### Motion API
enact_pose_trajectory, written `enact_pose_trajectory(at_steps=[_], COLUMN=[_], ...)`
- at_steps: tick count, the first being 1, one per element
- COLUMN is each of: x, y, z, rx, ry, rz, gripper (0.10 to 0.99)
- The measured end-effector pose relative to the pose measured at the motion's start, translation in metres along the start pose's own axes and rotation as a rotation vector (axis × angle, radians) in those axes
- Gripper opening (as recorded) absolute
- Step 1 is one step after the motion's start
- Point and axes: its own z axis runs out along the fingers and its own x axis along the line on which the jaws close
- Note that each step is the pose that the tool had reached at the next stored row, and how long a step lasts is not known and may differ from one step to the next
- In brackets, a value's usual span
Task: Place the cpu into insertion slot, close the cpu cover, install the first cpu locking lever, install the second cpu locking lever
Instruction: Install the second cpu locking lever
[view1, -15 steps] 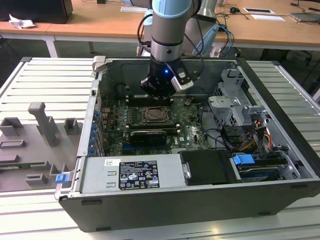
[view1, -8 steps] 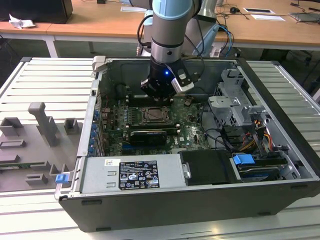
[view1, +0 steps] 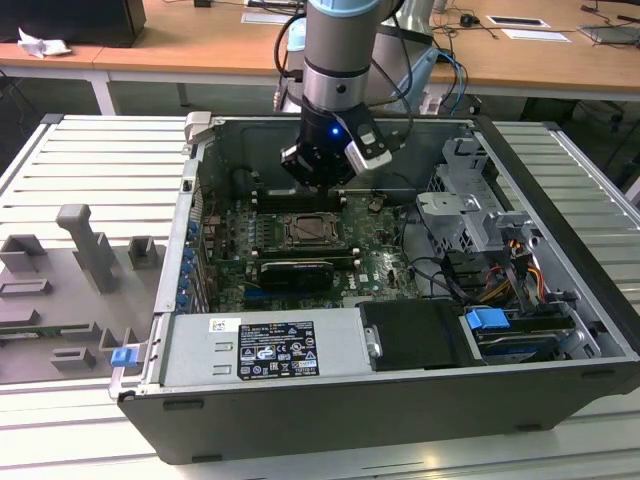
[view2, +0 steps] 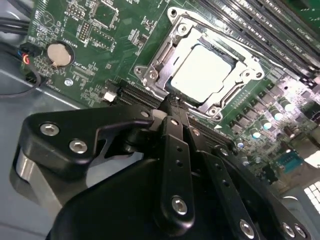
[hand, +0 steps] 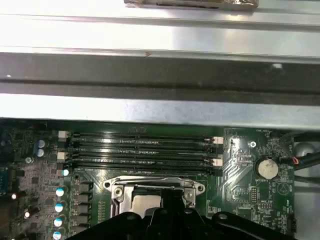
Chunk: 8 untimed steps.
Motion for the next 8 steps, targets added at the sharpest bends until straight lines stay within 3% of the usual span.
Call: enact_pose_trajectory(at_steps=[1, 3, 8], x=[0.0002, 0.0008, 0.0015], y=[-0.0023, -0.0178, -0.0377], z=[-0.0002, -0.0013, -0.0014], rx=[0.000, 0.000, 0.000], ry=[0.0000, 0.0001, 0.0001], rz=[0.000, 0.000, 0.000], gripper=[0.106, 0.106, 0.106])
